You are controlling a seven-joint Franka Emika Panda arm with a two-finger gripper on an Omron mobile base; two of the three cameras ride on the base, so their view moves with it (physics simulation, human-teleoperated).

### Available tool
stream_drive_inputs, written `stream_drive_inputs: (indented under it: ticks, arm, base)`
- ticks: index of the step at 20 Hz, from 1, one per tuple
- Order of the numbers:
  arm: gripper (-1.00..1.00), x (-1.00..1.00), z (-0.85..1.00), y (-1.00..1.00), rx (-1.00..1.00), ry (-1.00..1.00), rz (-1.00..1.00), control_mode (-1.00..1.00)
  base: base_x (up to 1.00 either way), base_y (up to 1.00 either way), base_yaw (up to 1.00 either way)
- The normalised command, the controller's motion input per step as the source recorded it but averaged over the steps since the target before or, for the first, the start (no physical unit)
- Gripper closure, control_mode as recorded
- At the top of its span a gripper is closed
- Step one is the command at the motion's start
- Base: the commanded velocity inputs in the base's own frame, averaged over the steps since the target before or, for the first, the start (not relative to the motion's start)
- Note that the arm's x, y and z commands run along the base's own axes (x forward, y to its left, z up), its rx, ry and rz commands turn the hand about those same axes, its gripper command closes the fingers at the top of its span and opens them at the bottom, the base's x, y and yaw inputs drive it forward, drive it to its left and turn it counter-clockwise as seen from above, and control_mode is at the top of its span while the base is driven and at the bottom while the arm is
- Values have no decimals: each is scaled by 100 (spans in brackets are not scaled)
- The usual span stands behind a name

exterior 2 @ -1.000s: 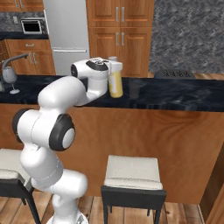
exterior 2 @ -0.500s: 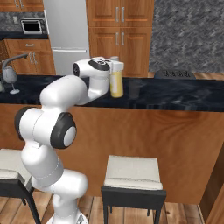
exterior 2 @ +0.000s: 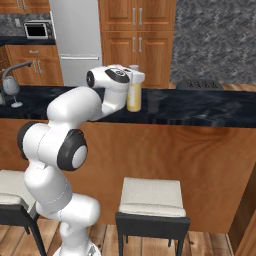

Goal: There is a wine glass and glass cup on the dining counter. Place the wine bottle next to the wine glass and the juice bottle next to the glass cup.

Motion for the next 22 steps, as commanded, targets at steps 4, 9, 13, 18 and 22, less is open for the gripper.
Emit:
stream_drive_inputs:
  ticks: [4, 9, 13, 18, 22]
  arm:
    - [100, 1, -24, -4, 3, 0, 0, -100]
    - [100, 1, -25, 0, 1, 0, 0, -100]
    - [100, 0, -23, 0, 1, 0, 0, -100]
    - [100, 0, -20, 0, 0, 0, 0, -100]
    - [100, 1, -21, 0, 0, 0, 0, -100]
  base:
    - [0, 0, 0]
    - [0, 0, 0]
    - [0, 0, 0]
    - [0, 0, 0]
    - [0, 0, 0]
